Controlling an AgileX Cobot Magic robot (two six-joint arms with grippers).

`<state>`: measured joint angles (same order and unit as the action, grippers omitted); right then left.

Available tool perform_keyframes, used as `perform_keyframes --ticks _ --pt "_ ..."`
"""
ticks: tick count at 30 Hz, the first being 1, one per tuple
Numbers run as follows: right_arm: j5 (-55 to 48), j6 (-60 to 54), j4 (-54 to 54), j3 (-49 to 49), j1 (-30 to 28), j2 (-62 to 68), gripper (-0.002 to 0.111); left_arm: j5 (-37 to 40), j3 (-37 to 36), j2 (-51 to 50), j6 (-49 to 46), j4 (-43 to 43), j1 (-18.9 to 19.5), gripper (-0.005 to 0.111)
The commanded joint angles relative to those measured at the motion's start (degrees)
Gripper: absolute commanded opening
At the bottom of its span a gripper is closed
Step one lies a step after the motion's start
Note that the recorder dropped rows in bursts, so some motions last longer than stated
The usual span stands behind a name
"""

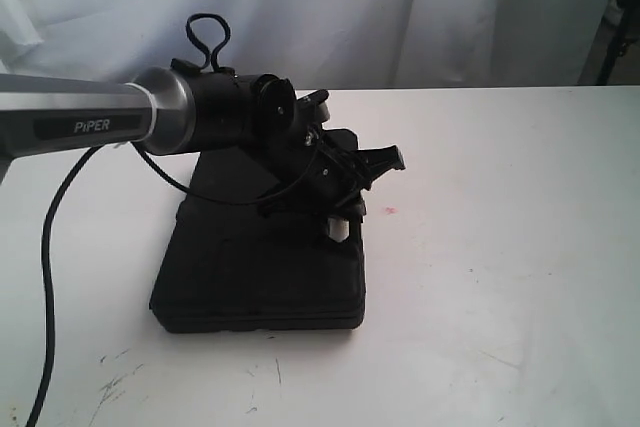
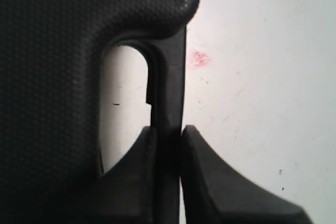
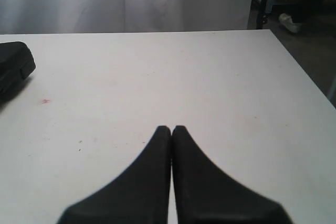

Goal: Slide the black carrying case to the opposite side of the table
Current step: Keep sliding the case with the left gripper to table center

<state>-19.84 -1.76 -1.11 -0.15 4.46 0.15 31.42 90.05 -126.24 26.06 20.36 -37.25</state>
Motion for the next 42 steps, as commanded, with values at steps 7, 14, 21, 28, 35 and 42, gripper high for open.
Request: perform_keyframes --ticks 7,14,21,28,35,42 --pt "0.1 -0.2 -0.2 0.2 -0.2 -0.1 0.000 3.3 5.7 -3.4 0.9 1.1 -1.0 0.000" --pt "0.1 -0.2 -0.2 0.2 -0.2 -0.1 0.000 5.7 11.1 -6.5 1.1 1.5 -1.0 0.000" --pt "0.1 -0.2 -0.2 0.2 -0.2 -0.1 0.000 4.5 11.0 -7.2 1.1 1.9 -1.7 0.000" --pt "0.1 -0.2 -0.2 0.2 -0.2 -0.1 0.000 4.5 11.5 -7.2 0.9 1.6 -2.7 0.000" --pt "0.1 -0.2 -0.2 0.2 -0.2 -0.1 0.000 1.6 11.5 -7.2 0.9 1.8 -2.7 0.005" --pt "0.1 -0.2 -0.2 0.2 -0.2 -0.1 0.000 0.5 11.5 -7.2 1.0 1.8 -2.7 0.008"
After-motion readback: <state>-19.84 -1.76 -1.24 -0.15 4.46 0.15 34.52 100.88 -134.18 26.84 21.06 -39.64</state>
